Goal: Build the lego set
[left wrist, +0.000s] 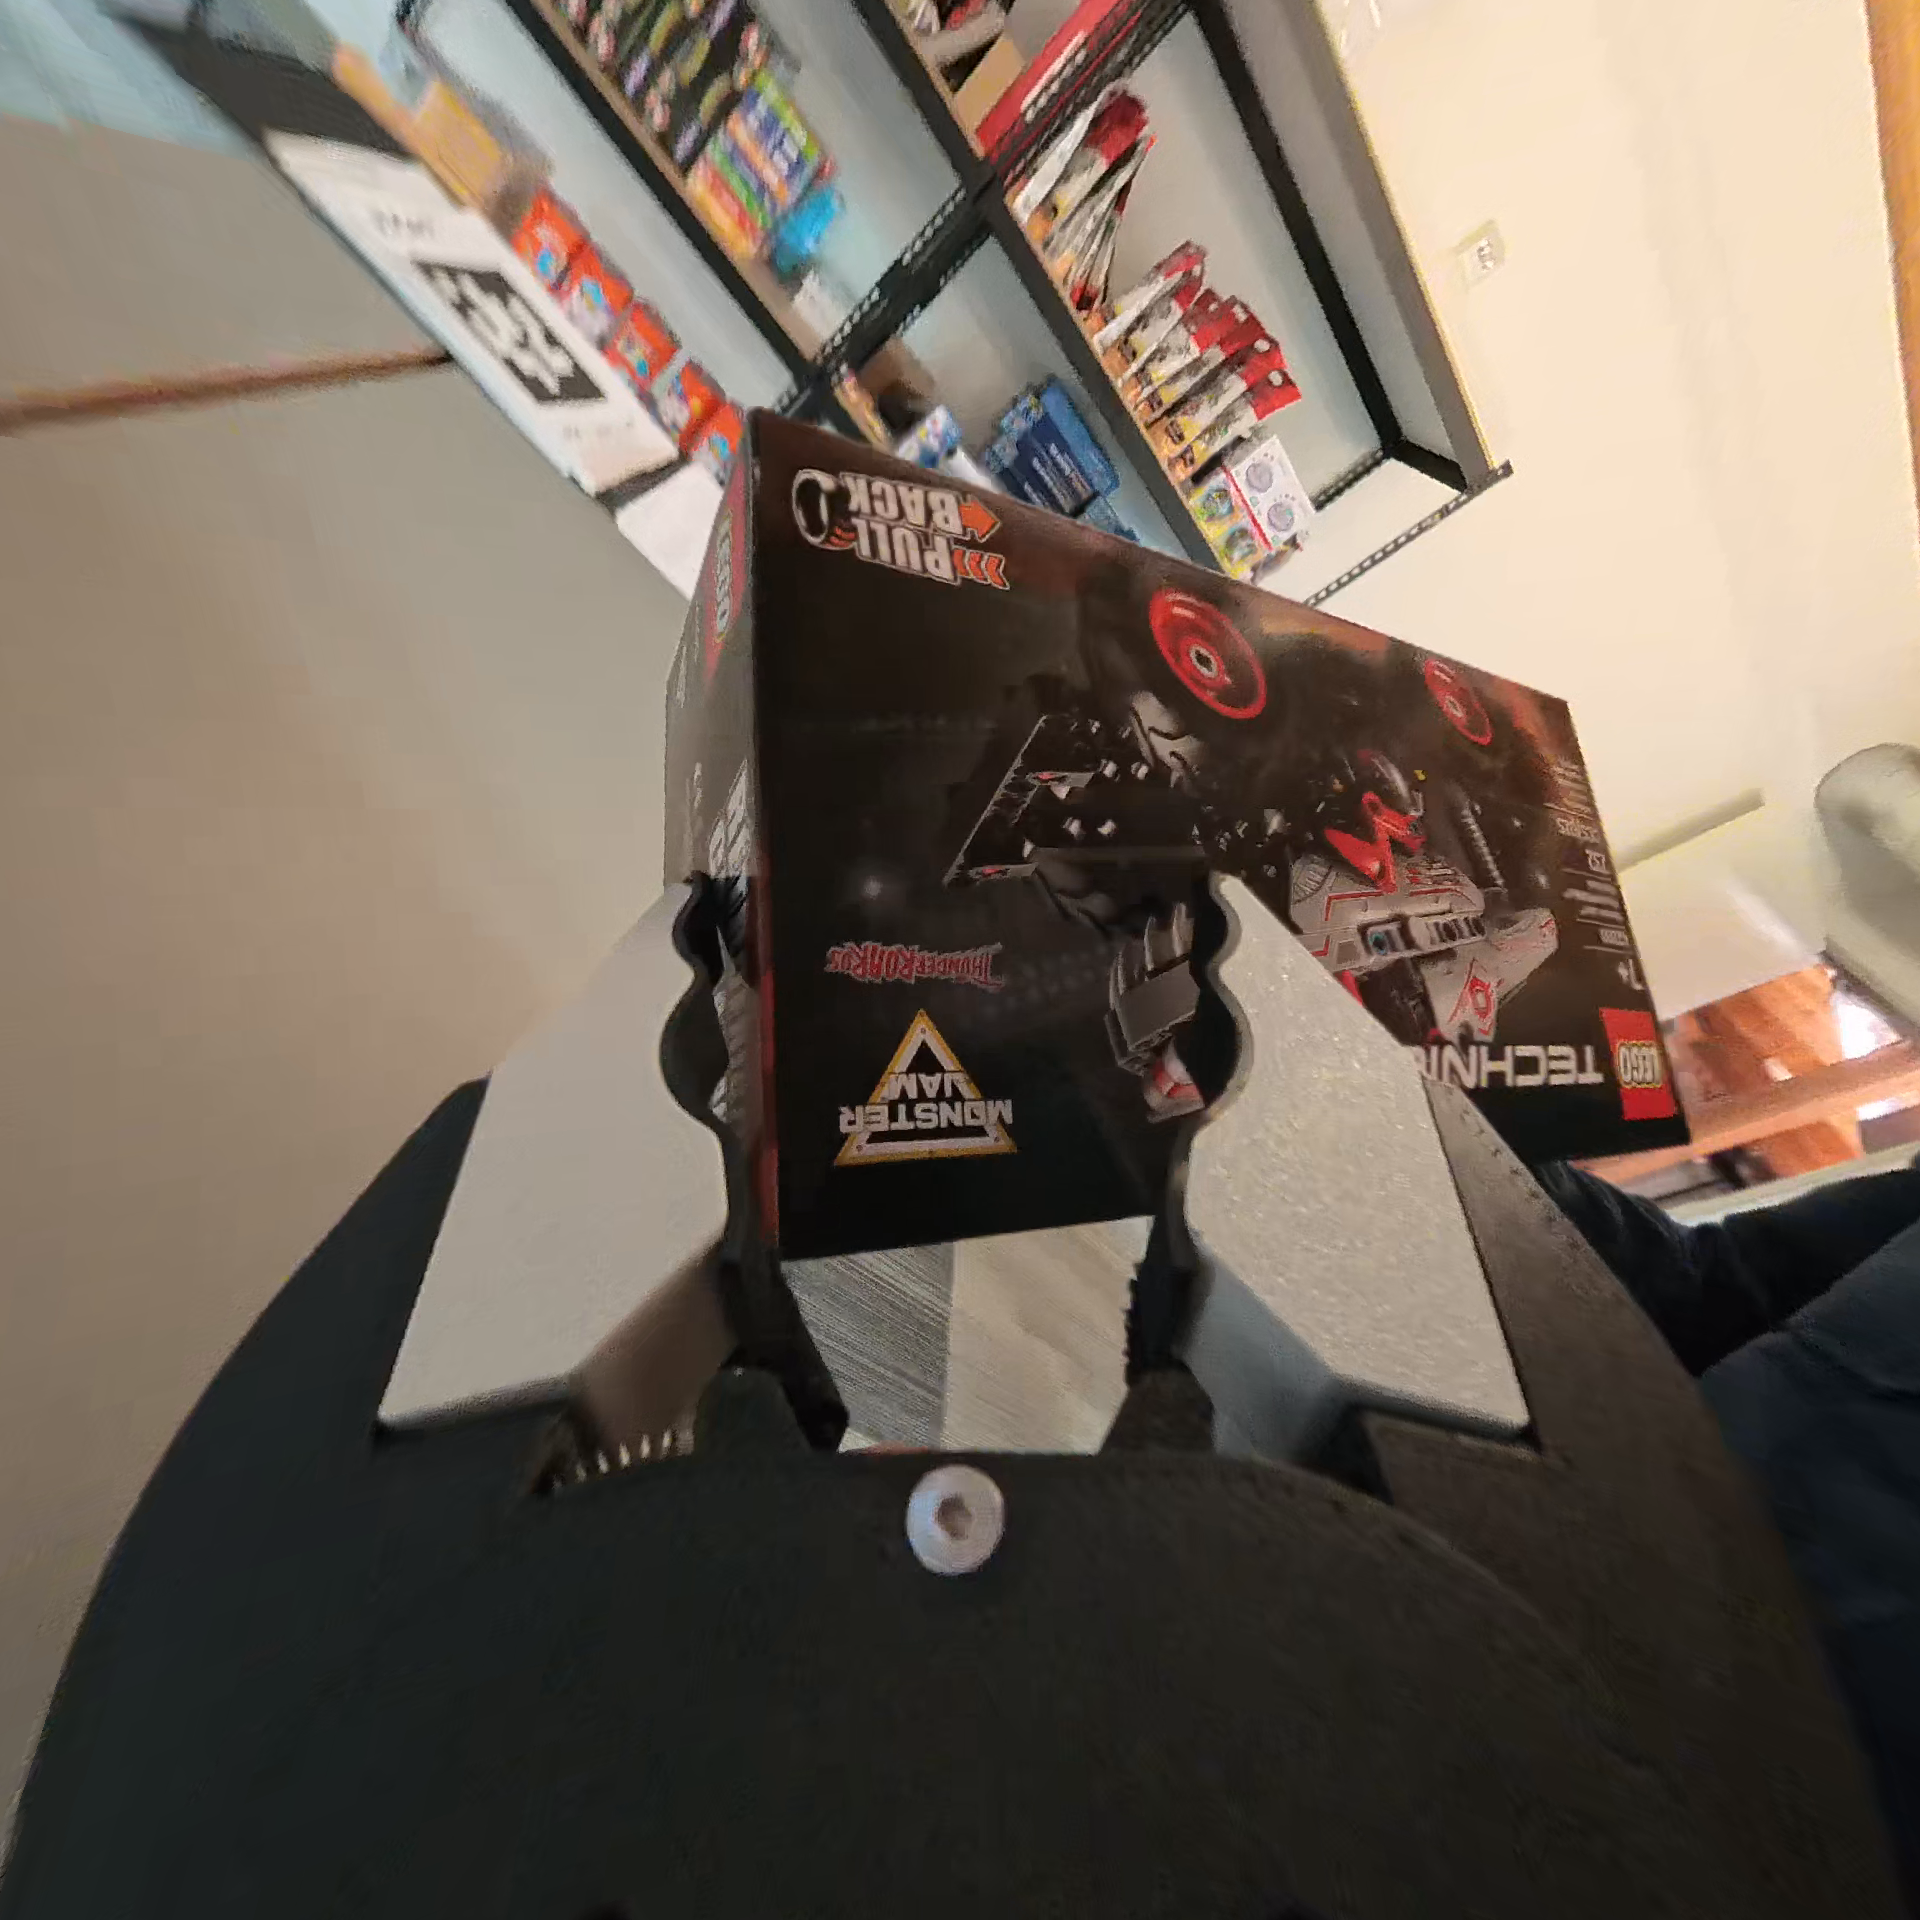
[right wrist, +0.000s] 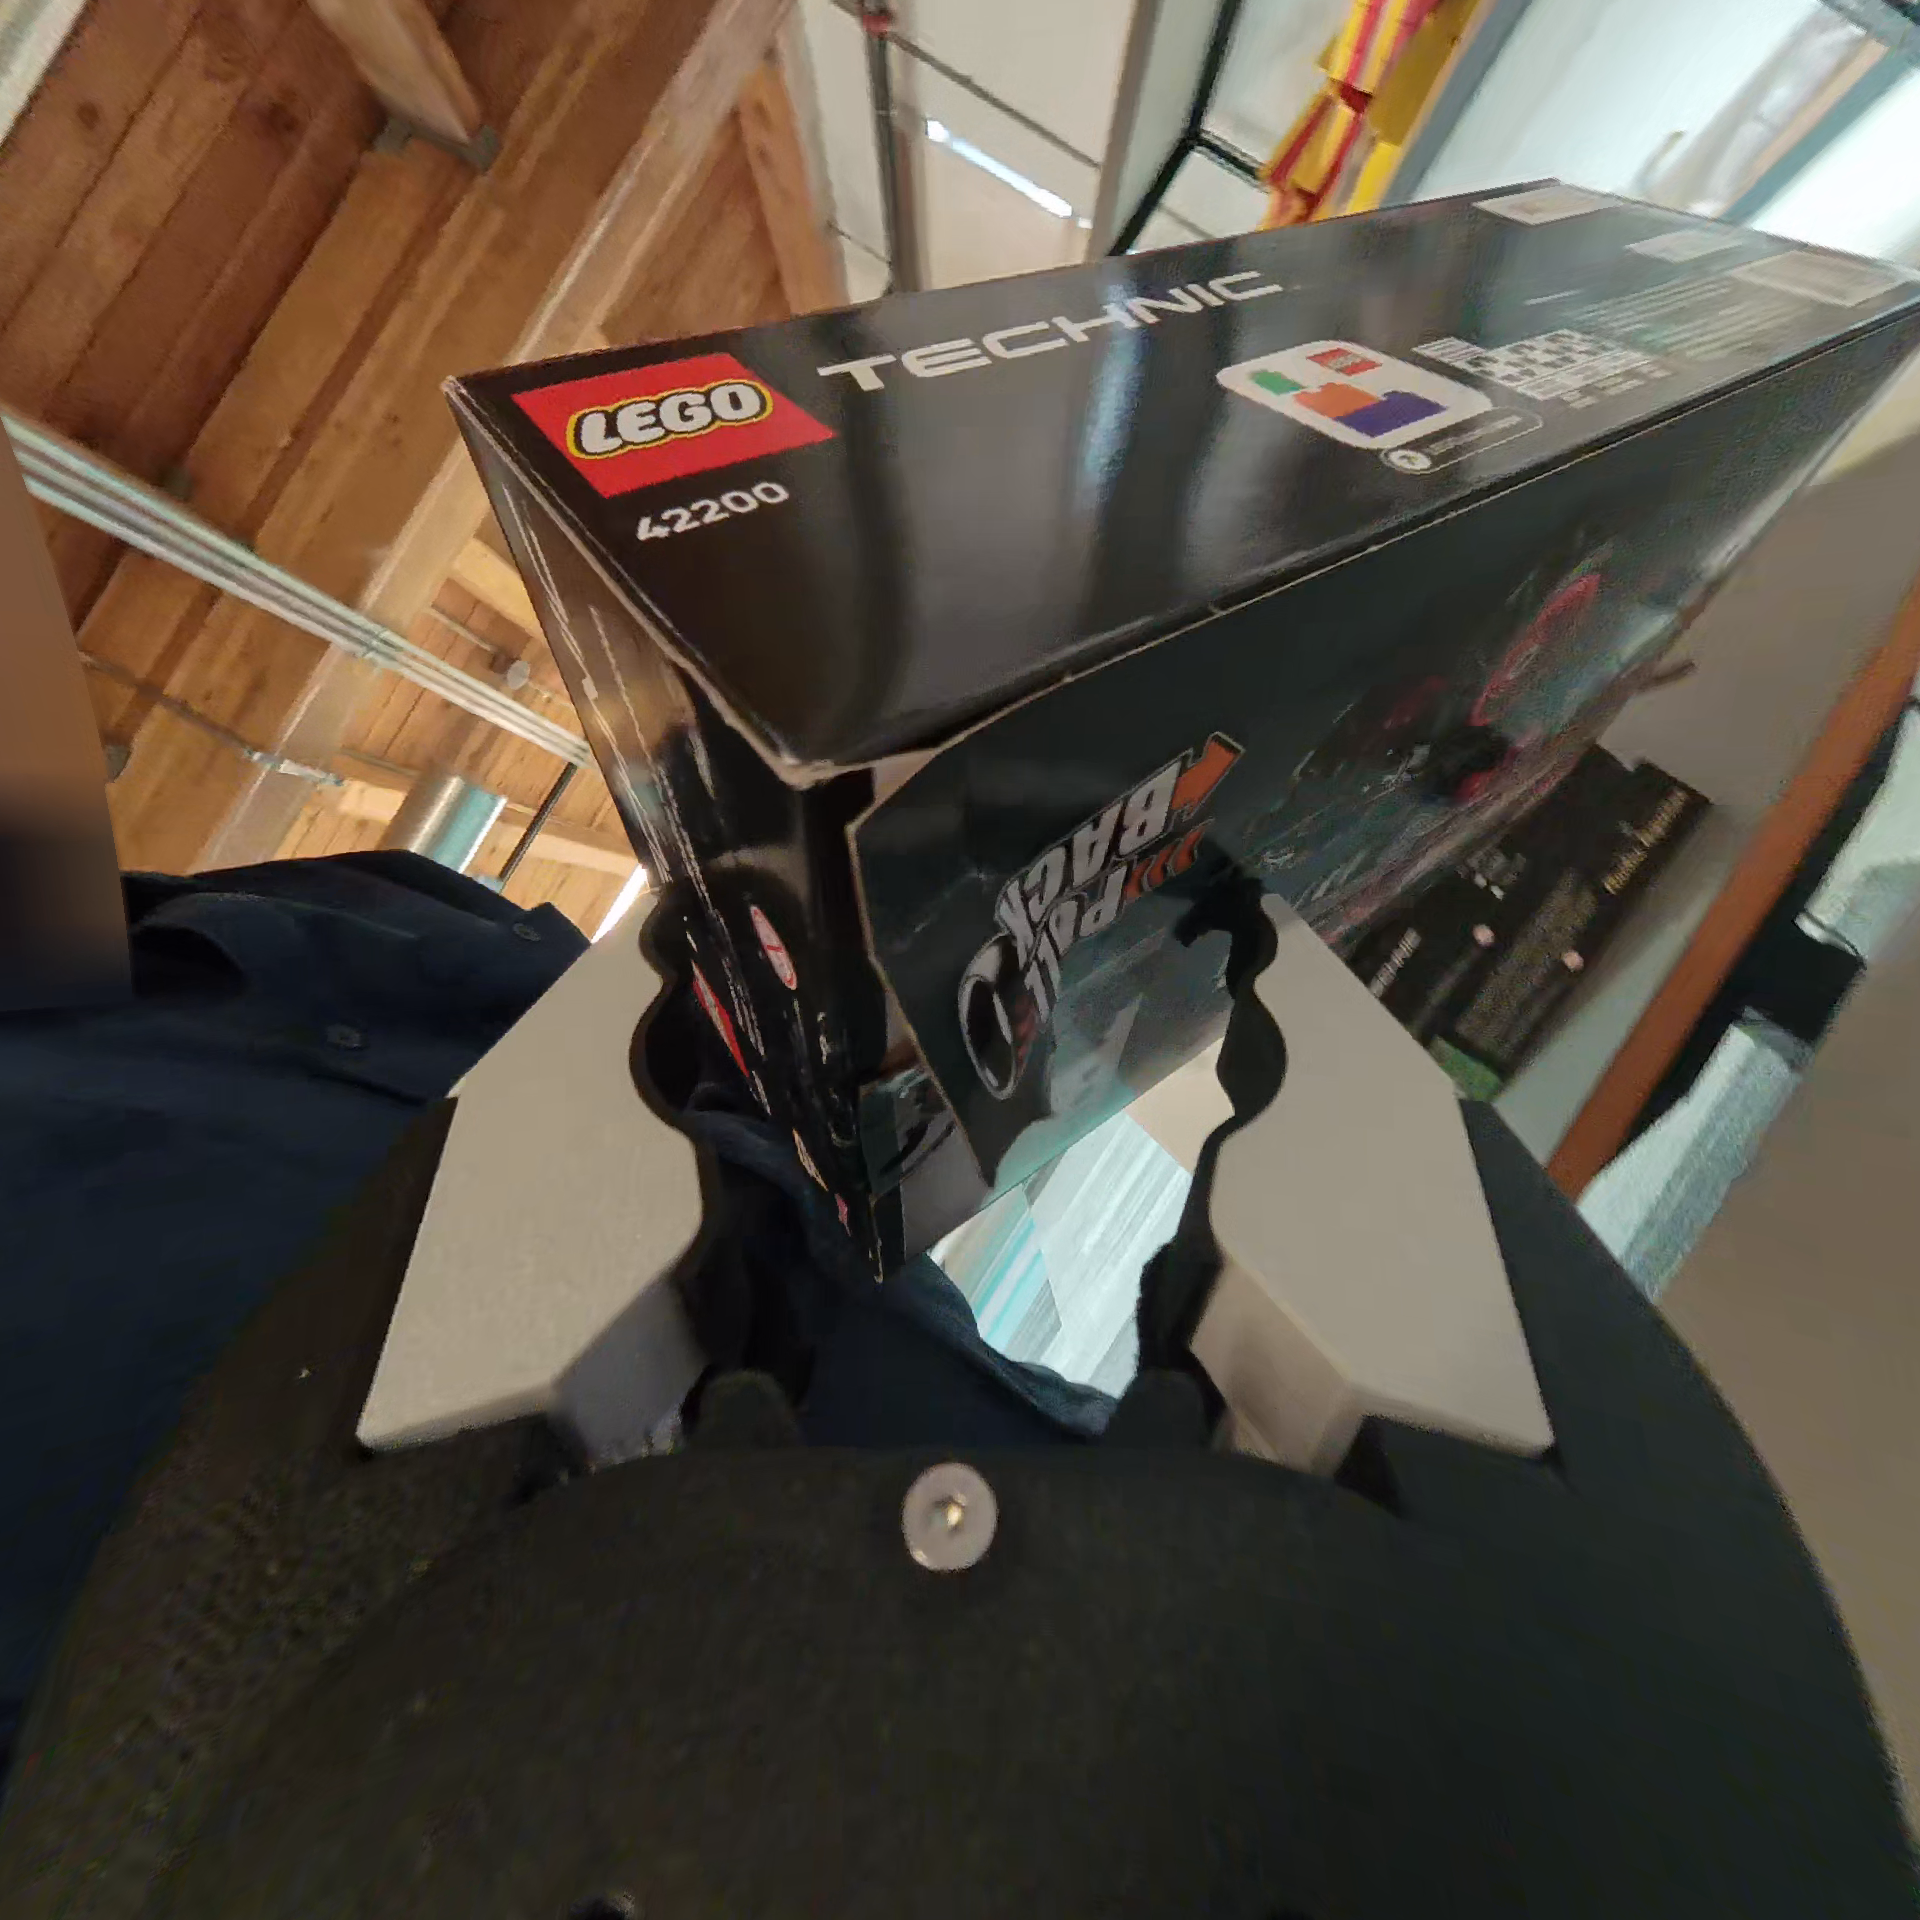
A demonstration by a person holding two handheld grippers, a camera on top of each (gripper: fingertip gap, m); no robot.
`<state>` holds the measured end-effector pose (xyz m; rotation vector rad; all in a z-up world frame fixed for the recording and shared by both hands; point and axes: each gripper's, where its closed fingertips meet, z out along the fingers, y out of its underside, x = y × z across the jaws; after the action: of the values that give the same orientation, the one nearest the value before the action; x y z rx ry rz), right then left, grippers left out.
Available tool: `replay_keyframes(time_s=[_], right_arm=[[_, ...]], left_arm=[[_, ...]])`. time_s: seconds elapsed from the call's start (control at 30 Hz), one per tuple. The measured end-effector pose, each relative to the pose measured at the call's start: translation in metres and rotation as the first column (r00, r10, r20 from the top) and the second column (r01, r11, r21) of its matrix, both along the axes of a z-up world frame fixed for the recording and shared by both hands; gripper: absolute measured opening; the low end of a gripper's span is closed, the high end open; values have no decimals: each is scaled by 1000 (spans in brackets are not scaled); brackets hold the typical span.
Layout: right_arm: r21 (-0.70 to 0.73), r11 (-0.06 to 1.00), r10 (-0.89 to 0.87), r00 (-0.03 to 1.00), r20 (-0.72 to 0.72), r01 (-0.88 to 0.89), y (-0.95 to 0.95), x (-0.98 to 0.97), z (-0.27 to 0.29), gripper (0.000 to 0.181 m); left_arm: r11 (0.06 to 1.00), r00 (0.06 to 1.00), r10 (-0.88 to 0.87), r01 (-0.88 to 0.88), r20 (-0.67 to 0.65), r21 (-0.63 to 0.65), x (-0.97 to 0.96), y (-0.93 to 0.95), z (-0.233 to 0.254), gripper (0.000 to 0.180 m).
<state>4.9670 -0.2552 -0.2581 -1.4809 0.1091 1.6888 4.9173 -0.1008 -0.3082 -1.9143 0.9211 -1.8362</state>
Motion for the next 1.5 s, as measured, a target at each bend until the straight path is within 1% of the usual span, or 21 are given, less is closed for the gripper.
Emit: replay_keyframes(time_s=[0.13, 0.2, 0.37, 0.57, 0.73, 0.87, 1.13, 1.33, 1.5], right_arm=[[117, 993, 19, 1000, -23, -16, 15, -6, 52, 104], [182, 983, 43, 998, -56, -32, 20, -10, 79, 98], [302, 952, 72, 994, -76, -46, 33, -26, 138, 100], [406, 907, 164, 981, -103, -109, 48, -61, 193, 99], [455, 868, 277, 955, -108, -200, 65, -116, 229, 99], [468, 838, 372, 922, -113, -281, 81, -177, 248, 99], [457, 798, 507, 847, -159, -392, 111, -310, 268, 100], [409, 787, 573, 794, -204, -462, 132, -402, 263, 100], [321, 794, 587, 788, -183, -517, 155, -457, 242, 98]], left_arm=[[994, 999, 37, -41, 39, 102, -10, 18, 68, 88], [985, 997, 59, -65, 42, 157, -16, 24, 99, 86], [953, 989, 130, -142, 64, 268, -40, 35, 174, 87], [899, 971, 224, -240, 87, 366, -92, 40, 247, 88], [842, 941, 328, -329, 79, 428, -161, 44, 292, 91], [791, 905, 420, -402, 70, 461, -233, 49, 313, 95], [715, 821, 569, -522, 47, 465, -385, 57, 334, 97], [695, 769, 639, -573, -8, 435, -486, 64, 326, 99], [678, 720, 691, -615, -64, 403, -549, 78, 299, 102]])
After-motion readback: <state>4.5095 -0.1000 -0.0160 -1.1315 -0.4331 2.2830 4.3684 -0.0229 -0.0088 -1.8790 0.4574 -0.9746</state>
